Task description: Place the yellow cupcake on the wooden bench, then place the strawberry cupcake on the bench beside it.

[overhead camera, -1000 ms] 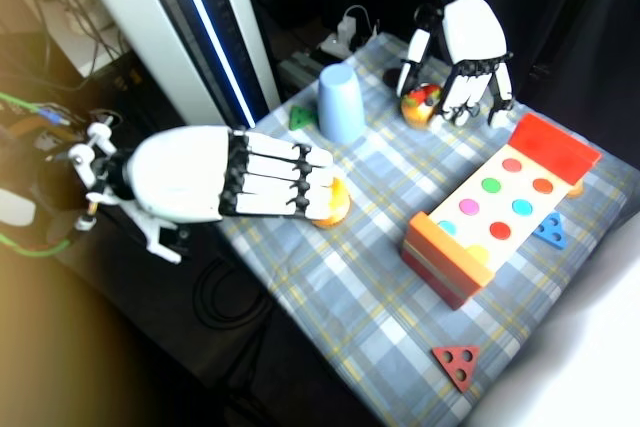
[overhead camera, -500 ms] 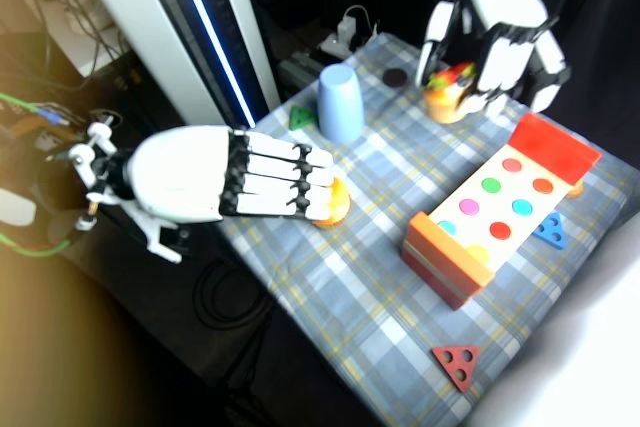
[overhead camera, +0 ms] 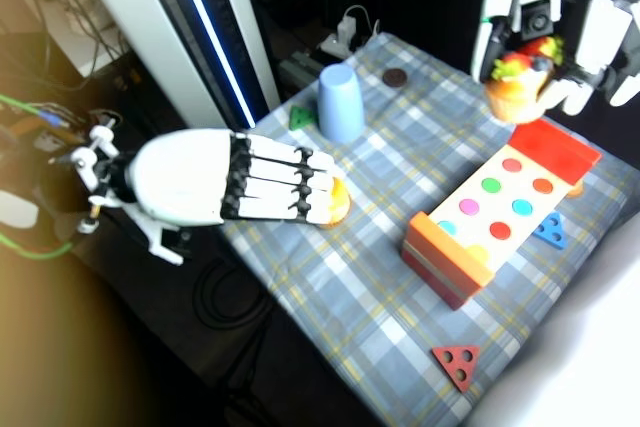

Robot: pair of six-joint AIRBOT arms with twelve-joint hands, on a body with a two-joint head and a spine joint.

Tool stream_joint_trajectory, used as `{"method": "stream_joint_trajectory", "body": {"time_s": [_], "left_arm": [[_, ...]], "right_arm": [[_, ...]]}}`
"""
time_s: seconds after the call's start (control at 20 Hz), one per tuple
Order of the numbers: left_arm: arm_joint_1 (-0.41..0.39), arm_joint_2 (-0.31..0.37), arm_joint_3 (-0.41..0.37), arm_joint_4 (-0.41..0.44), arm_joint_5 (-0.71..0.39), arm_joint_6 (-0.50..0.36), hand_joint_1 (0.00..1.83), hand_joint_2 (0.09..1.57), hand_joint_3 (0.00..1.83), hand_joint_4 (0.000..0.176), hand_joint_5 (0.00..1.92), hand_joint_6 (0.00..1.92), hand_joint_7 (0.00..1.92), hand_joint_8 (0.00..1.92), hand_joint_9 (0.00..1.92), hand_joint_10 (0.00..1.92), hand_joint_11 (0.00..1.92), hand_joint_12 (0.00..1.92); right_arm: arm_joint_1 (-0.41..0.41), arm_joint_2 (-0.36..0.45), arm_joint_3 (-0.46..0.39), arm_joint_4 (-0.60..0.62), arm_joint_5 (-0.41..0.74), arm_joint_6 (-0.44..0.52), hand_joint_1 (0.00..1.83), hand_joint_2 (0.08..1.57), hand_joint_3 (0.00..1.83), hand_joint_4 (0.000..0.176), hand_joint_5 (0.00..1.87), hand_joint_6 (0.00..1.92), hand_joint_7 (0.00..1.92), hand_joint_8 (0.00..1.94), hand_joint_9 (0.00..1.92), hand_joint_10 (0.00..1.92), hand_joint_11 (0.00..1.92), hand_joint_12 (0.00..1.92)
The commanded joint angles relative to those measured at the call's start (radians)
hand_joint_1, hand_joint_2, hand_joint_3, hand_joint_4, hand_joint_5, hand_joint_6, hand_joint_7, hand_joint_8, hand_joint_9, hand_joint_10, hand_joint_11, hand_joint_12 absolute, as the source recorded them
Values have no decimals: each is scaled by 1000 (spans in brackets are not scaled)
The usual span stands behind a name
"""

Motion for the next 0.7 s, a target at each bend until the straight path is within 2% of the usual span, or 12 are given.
{"method": "stream_joint_trajectory", "body": {"time_s": [0.0, 0.1, 0.15, 0.2, 0.25, 0.3, 0.35, 0.4, 0.45, 0.5, 0.55, 0.65], "left_arm": [[-23, -23, 26, -36, -59, 40, 1224, 1087, 0, 35, 1093, 800, 994, 960, 1033, 17, 118, 1430], [-25, -71, 82, -140, -10, 157, 1222, 1089, 2, 36, 1068, 884, 1003, 902, 958, 0, 21, 1271], [-25, -90, 103, -190, 1, 215, 1222, 1098, 1, 13, 1047, 952, 986, 896, 922, 6, 47, 1202], [-25, -109, 127, -256, 13, 288, 1205, 1120, 4, 36, 974, 1050, 961, 958, 864, 9, 29, 1165], [-25, -125, 150, -319, 25, 355, 1196, 1134, 1, 45, 937, 1094, 945, 997, 824, 14, 22, 1070], [-25, -129, 159, -346, 31, 383, 1201, 1131, 0, 25, 936, 994, 964, 1071, 909, 44, 74, 1134], [-22, -136, 173, -388, 40, 419, 1033, 1138, 0, 146, 918, 1057, 887, 590, 881, 23, 21, 1184], [-20, -137, 178, -395, 42, 421, 987, 1152, 0, 170, 889, 1109, 915, 318, 858, 10, 3, 1192], [-16, -140, 183, -404, 45, 421, 983, 1148, 0, 175, 891, 1109, 928, 165, 842, 2, 2, 1182], [-10, -142, 185, -407, 45, 421, 934, 1074, 0, 98, 770, 478, 880, 82, 764, 0, 13, 1059], [-4, -143, 185, -408, 45, 421, 927, 1045, 0, 79, 792, 183, 854, 38, 724, 11, 8, 994], [9, -148, 186, -408, 45, 421, 880, 1036, 0, 75, 767, 21, 793, 2, 676, 1, 0, 912]], "right_arm": [[12, -2, 7, 34, 116, 4, 547, 1292, 3, 0, 533, 3, 605, 2, 562, 4, 412, 307], [12, -6, 10, 31, 116, 4, 512, 1289, 1, 0, 548, 5, 611, 3, 568, 5, 428, 312], [12, -8, 12, 31, 116, 5, 506, 1287, 0, 0, 551, 6, 615, 4, 573, 6, 435, 314], [12, -10, 13, 31, 116, 7, 517, 1286, 0, 0, 546, 3, 607, 0, 567, 3, 427, 311], [12, -11, 14, 31, 116, 8, 520, 1287, 0, 0, 546, 2, 605, 0, 569, 3, 427, 312], [12, -11, 15, 30, 116, 8, 535, 1285, 0, 0, 549, 3, 608, 1, 569, 3, 420, 311], [12, -12, 16, 30, 116, 9, 525, 1286, 0, 0, 549, 2, 587, 0, 552, 0, 409, 309], [12, -13, 17, 30, 116, 10, 509, 1289, 1, 0, 545, 0, 573, 0, 544, 0, 404, 311], [12, -13, 17, 30, 116, 11, 507, 1289, 1, 0, 552, 3, 567, 0, 539, 0, 401, 312], [12, -14, 17, 30, 116, 11, 522, 1288, 0, 0, 556, 3, 561, 0, 536, 0, 402, 318], [12, -14, 17, 30, 116, 12, 542, 1288, 0, 0, 561, 4, 567, 2, 540, 2, 403, 326], [12, -14, 17, 30, 116, 12, 551, 1290, 0, 0, 554, 0, 565, 3, 544, 3, 407, 329]]}}
